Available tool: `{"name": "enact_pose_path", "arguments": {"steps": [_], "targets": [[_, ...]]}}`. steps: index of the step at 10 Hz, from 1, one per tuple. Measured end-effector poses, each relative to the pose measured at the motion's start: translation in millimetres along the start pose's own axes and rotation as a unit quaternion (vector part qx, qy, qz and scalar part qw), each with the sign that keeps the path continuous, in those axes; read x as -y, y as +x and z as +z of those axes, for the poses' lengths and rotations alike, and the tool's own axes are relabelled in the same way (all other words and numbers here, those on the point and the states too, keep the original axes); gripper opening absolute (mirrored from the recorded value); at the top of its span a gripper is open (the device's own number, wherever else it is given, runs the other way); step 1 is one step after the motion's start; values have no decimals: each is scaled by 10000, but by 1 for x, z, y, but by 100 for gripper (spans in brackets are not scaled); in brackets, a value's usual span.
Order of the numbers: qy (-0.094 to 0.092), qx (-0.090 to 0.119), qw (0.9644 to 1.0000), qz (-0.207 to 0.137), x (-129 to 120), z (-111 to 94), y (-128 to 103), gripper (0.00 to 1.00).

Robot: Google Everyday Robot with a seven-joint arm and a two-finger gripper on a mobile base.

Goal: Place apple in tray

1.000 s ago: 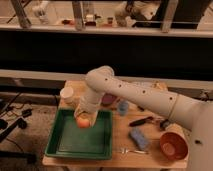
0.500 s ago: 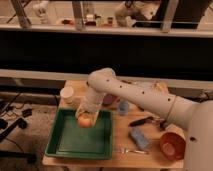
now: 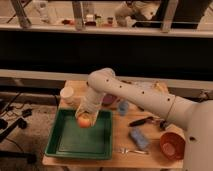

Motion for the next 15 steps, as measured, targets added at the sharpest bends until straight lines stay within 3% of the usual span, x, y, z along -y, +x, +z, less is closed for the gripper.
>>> {"name": "enact_pose_path", "arguments": {"steps": [2,4,15], "targets": [[2,-2,10000,8,-1,0,0,71],[2,-3,10000,9,-1,0,0,80],[1,2,10000,12,-1,0,0,80]]}}
